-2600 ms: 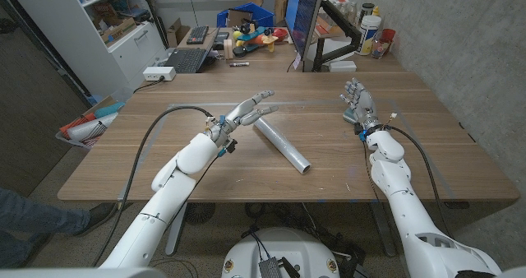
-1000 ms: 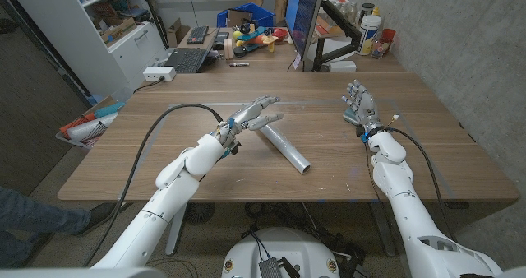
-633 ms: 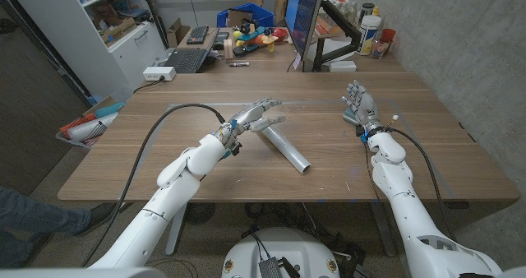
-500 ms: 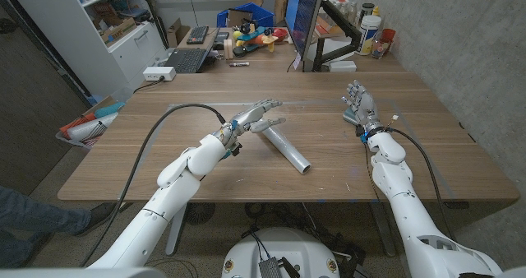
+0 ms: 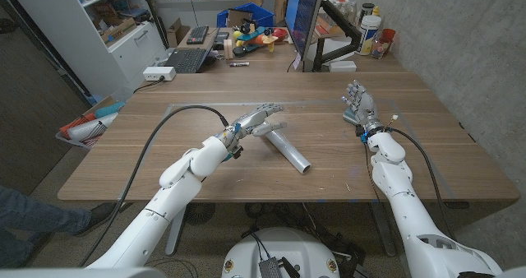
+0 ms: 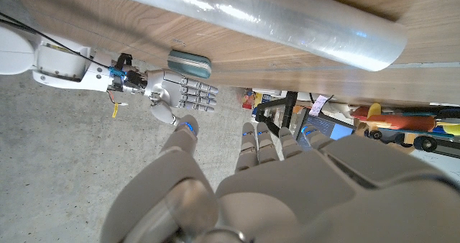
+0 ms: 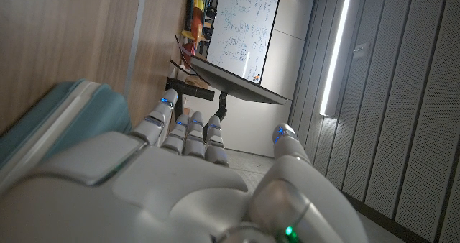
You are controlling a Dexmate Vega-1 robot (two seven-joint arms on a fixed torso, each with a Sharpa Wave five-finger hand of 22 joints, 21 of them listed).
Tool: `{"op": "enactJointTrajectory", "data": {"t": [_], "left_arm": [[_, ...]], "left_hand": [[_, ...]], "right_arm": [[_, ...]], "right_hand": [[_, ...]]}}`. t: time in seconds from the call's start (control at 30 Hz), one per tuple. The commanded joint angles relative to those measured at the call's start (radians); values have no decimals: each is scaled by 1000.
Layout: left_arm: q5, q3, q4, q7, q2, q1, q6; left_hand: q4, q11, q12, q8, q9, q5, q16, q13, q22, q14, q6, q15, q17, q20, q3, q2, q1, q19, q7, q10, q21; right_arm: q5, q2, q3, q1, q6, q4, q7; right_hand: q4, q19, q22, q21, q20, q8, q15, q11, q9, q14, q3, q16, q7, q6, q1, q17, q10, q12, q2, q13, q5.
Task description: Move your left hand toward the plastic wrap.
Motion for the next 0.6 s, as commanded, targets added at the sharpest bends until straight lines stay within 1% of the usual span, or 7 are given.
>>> {"op": "enactJointTrajectory", "data": {"t": [0.03,0.5,0.6], "left_arm": [[24,19,6,-2,11,1,15],[23,26,15,6,14,-7,10],[25,25,15,11,16,-5,7]], "left_hand": [[-4,-2,1,9,5,-1,5,5,4,3,11,-1,2,7,-2,3,12,-4,3,1,-3],[-4,-5,1,7,5,-1,5,5,4,3,12,1,2,8,-2,3,15,-7,3,2,-5],[-4,-8,0,7,6,-1,4,5,4,3,13,0,2,8,-2,3,15,-8,4,2,-5]], "right_arm": [[-7,-2,-5,8,-6,10,4],[-16,-1,-7,15,-2,16,1],[-17,0,-8,16,0,15,0]], "right_hand": [[-1,10,2,-2,-1,4,1,-1,1,10,-4,9,-3,3,6,0,10,-4,8,3,6],[-1,10,2,-8,0,5,1,0,1,11,-6,8,-3,3,5,-1,11,-3,8,3,6],[-1,11,2,-9,1,5,1,-1,1,11,-5,8,-3,3,6,-2,11,-3,8,3,6]]}}
